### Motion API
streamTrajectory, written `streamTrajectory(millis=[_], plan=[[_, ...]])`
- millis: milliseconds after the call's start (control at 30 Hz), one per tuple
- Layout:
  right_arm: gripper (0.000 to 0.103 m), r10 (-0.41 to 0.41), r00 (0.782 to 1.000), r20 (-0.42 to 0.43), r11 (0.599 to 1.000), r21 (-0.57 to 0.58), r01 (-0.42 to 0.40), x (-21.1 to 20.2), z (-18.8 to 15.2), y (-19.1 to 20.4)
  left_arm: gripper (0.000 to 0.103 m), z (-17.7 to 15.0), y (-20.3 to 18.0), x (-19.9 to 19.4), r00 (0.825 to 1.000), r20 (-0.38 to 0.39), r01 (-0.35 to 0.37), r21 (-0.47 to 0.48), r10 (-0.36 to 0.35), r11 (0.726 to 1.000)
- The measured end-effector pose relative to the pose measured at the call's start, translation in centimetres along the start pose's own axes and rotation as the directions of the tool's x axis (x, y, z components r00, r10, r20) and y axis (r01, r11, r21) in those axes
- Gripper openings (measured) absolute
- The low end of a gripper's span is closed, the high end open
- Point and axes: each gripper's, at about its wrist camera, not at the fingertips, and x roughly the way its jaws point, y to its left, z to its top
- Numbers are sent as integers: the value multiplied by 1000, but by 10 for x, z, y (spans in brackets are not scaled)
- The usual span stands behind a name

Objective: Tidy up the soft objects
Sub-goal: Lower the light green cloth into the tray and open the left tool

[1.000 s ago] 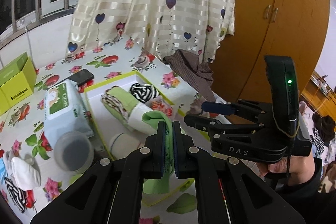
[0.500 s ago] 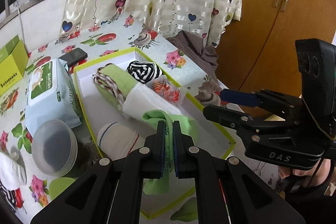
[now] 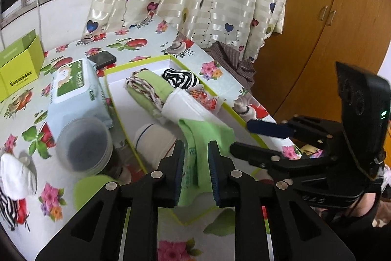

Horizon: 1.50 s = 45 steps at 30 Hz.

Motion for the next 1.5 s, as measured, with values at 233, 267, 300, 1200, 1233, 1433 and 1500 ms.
streamTrajectory(millis=[233, 267, 300, 1200, 1233, 1433, 1500], plan=[[39, 38, 996, -86, 998, -45, -42, 28, -1, 16, 21, -19, 6, -7, 1000, -19, 5, -27, -6, 1000], [39, 40, 995, -91, 998, -44, -44, 30, -1, 17, 21, -23, 6, -5, 999, -34, 9, -26, -10, 1000], [39, 39, 995, -95, 998, -43, -43, 32, -1, 16, 21, -26, 6, -4, 999, -44, 11, -26, -12, 1000], [41, 18, 991, -134, 1000, -7, -19, 88, 42, 11, 21, -43, 16, 15, 996, -92, 18, -62, -23, 998], [42, 14, 991, -135, 1000, -7, -15, 87, 41, 11, 21, -43, 16, 15, 996, -91, 18, -65, -24, 998], [52, -8, 995, -100, 1000, -21, 6, 58, 36, 17, 21, -42, 14, 2, 998, -57, 15, -59, -18, 998], [54, -19, 996, -82, 1000, -16, 18, 45, 33, 17, 21, -40, 15, -5, 999, -40, 13, -64, -16, 998]])
